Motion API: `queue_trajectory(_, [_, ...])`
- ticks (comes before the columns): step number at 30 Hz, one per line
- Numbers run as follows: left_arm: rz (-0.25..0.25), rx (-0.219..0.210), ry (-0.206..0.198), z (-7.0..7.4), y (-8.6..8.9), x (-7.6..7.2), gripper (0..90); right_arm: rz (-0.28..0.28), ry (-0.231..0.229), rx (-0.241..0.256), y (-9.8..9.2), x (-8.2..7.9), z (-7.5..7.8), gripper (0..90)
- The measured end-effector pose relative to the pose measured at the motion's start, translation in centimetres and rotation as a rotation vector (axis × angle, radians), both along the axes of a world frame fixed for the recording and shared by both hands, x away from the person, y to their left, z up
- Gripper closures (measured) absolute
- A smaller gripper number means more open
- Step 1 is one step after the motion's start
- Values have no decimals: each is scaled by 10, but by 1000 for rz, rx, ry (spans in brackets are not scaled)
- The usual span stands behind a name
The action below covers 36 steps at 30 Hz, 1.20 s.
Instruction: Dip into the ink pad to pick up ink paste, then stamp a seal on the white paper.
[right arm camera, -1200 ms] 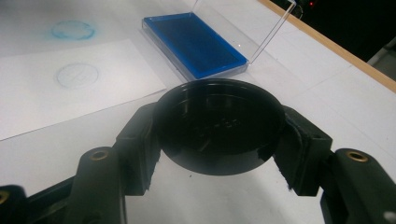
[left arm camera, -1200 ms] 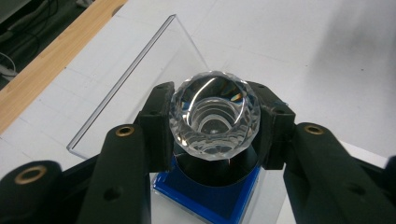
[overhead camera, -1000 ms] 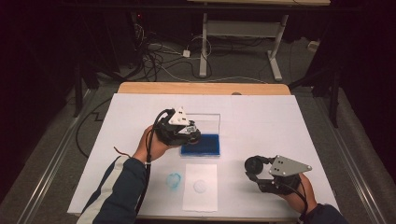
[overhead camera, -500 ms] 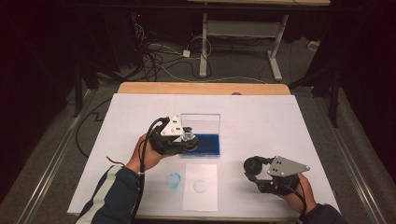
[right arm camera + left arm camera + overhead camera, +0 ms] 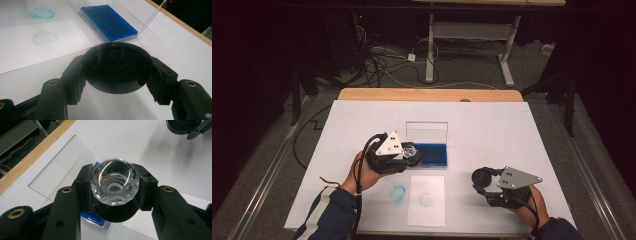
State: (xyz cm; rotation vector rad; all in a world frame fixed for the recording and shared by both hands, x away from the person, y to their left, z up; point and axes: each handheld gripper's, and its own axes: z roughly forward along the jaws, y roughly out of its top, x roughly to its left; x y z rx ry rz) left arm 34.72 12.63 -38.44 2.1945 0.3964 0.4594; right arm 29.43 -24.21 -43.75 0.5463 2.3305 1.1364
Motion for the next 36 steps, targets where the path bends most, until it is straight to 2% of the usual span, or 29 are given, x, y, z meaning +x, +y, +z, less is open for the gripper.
queue_trajectory(14, [-17,-15,-18,-2,6,-16,542,-5,-8,8,-1,-1,2,387])
queue_trajectory(27, [-36,0,-8,-8,8,-27,542,-6,-1,3,-1,0,1,387])
queue_trajectory(36, [-54,20,8,-17,2,-34,542,0,0,1,0,-1,1,387])
